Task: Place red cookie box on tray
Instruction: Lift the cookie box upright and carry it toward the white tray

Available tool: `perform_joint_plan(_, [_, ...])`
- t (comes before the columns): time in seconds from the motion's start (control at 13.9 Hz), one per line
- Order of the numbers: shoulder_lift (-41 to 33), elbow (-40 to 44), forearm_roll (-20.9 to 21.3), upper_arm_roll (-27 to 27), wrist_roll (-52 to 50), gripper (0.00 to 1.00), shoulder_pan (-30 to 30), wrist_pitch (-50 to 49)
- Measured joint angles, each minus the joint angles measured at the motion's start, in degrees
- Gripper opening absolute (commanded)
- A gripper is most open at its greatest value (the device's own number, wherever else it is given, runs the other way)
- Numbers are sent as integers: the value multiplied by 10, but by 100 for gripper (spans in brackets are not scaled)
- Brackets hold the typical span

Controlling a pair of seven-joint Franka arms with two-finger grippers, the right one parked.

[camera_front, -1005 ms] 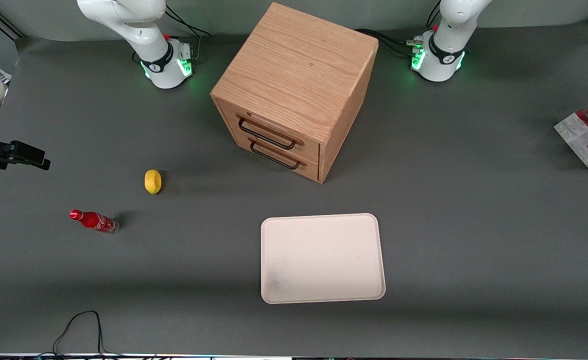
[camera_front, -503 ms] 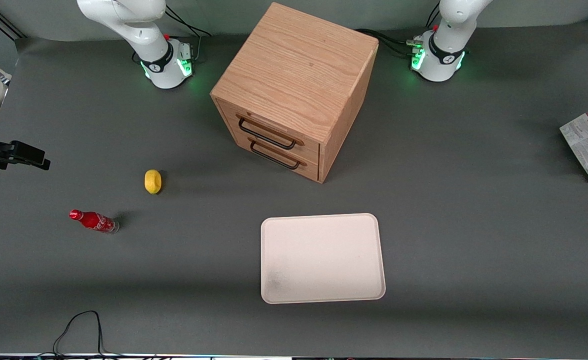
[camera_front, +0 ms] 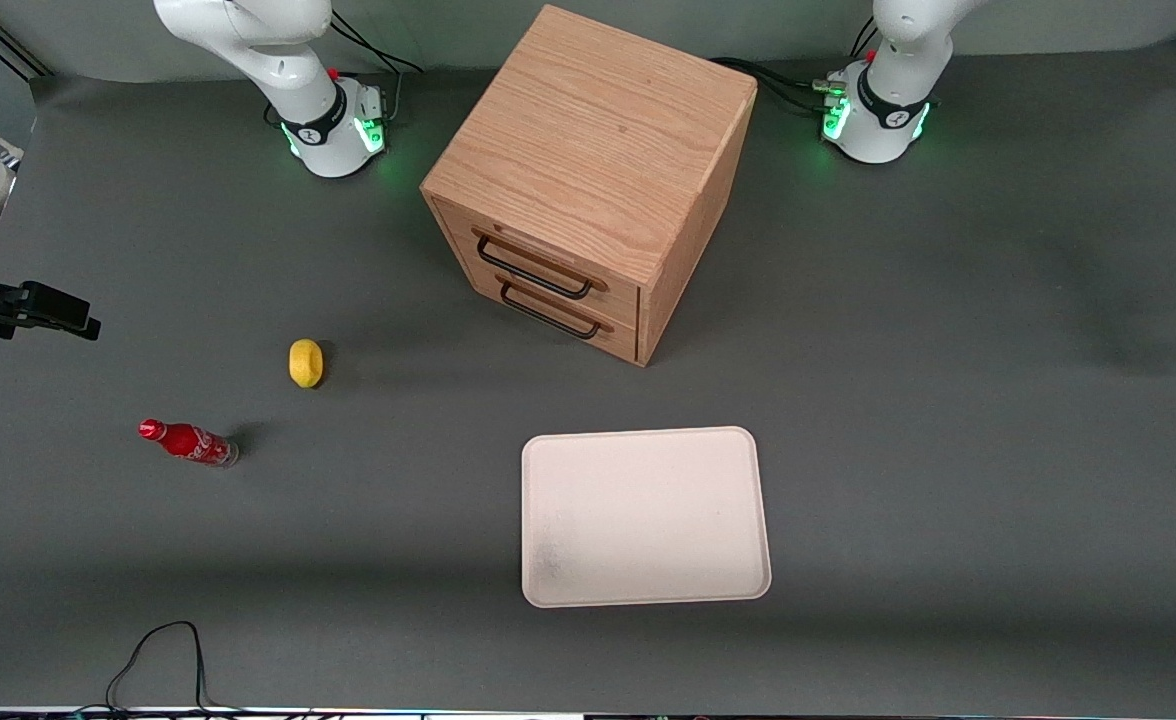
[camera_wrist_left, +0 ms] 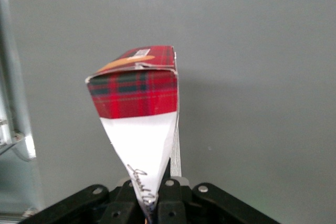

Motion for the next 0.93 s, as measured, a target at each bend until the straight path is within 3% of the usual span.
perform_joint_plan(0.36, [-15,171,23,-4,-61,0,-112,-190])
perform_joint_plan(0.72, [-9,227,18,-16,-192,0,-233,-270])
perform_joint_plan(0.93, [7,237,-10,-23,-329,0,-327,-278])
